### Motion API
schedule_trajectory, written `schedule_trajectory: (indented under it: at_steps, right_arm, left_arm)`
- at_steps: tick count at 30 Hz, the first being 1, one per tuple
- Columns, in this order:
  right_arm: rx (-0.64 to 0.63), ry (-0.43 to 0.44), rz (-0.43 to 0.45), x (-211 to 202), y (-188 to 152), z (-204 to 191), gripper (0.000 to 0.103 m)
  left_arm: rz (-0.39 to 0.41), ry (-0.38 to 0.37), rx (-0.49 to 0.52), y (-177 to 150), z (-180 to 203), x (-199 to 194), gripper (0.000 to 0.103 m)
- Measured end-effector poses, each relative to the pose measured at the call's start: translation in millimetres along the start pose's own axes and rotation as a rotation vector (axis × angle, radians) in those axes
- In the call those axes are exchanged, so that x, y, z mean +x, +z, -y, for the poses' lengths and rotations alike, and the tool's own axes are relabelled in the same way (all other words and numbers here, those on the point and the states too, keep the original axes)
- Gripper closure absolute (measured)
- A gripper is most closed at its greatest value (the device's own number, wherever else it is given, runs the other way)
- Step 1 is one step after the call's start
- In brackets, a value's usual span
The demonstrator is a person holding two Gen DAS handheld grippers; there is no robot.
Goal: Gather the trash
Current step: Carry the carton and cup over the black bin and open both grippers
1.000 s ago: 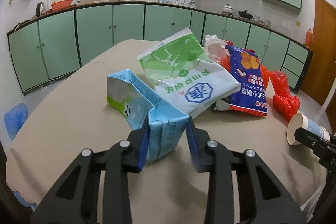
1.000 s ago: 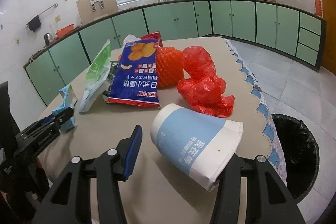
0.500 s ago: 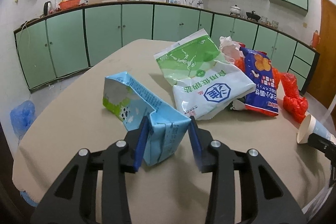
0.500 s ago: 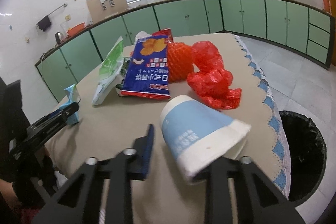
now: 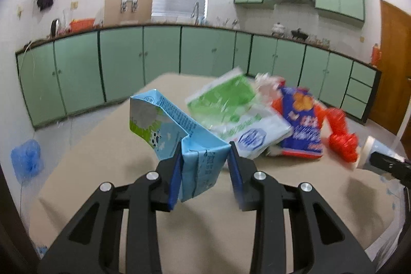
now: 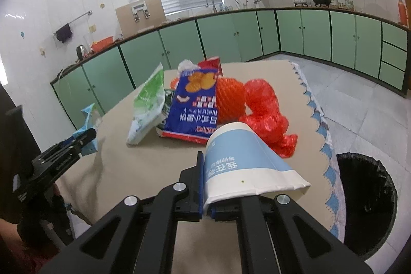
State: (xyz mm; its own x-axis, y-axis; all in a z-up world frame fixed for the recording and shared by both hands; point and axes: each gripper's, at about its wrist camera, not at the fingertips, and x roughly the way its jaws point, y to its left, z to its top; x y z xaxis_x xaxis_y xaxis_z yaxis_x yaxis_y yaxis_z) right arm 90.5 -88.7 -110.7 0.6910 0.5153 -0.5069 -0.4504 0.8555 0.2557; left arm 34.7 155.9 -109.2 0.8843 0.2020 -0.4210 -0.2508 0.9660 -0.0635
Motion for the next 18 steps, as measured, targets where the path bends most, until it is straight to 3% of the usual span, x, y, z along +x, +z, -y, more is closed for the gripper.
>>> schedule_trajectory:
  at_steps: [7, 18]
  right_arm:
    - [0.031, -0.045, 0.039, -19, 14, 13, 0.099]
    - [0.071, -0.177, 0.111, -59, 26, 60, 0.099]
  left_arm:
    - [0.046, -0.103, 0.039, 24, 38, -6, 0.072]
    - [0.025, -0.307, 0.114, 35, 124, 18, 0.072]
